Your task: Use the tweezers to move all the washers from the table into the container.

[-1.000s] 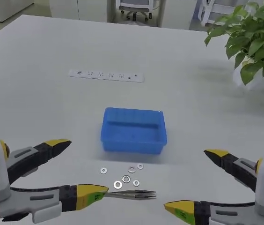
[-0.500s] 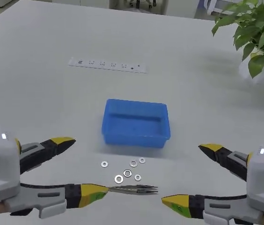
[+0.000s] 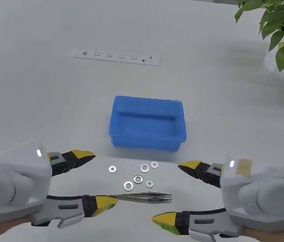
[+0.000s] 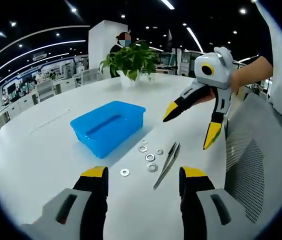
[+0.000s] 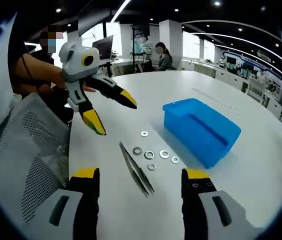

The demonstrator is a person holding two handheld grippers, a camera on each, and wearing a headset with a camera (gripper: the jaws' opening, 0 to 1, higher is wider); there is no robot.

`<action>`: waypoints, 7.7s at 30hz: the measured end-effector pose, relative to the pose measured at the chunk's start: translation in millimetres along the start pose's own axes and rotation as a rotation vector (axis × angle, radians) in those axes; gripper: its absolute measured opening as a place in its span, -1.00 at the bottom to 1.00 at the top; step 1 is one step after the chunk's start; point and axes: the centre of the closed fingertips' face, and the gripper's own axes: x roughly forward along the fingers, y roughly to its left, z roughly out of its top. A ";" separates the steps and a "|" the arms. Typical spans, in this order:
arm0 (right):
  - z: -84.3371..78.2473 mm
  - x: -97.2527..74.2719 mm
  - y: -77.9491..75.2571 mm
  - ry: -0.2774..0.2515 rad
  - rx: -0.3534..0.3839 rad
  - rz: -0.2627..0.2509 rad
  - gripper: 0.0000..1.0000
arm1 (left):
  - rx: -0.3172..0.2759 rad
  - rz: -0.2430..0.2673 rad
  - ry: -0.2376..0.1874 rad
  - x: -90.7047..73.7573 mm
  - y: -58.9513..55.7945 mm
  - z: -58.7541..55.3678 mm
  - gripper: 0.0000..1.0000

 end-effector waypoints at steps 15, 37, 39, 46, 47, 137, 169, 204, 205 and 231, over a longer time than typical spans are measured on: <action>-19.7 26.1 -0.1 0.181 -0.093 0.081 -0.44 | 0.008 -0.154 0.140 21.4 -19.7 -21.9 -0.35; -25.1 35.4 5.7 0.298 -0.212 0.122 -0.70 | 0.228 -0.211 0.301 32.6 -19.4 -31.2 -0.67; -24.1 36.9 4.8 0.300 -0.227 0.121 -0.75 | 0.239 -0.192 0.320 33.4 -14.5 -31.5 -0.83; -24.5 36.8 7.7 0.343 -0.276 0.140 -0.78 | 0.352 -0.247 0.391 32.4 -18.1 -34.1 -0.87; -24.7 36.4 7.3 0.343 -0.276 0.142 -0.79 | 0.352 -0.247 0.389 32.3 -17.8 -34.1 -0.88; -10.0 -4.9 3.2 -0.087 -0.232 0.091 -0.85 | 0.390 -0.342 -0.014 41.2 -95.8 98.3 -0.90; 20.1 29.8 29.9 -0.060 -0.351 0.145 -0.78 | 0.222 -0.198 -0.057 -9.9 -59.6 75.4 -0.90; 25.2 51.1 11.2 -0.035 -0.286 0.132 -0.54 | 0.246 -0.179 0.003 -8.9 -27.2 67.1 -0.91; 24.3 50.6 11.0 -0.034 -0.283 0.132 -0.54 | 0.248 -0.182 0.007 -8.5 -27.5 66.6 -0.91; 30.5 57.4 5.9 -0.036 -0.261 0.159 -0.54 | 0.195 -0.377 0.118 -3.3 -20.5 66.6 -0.90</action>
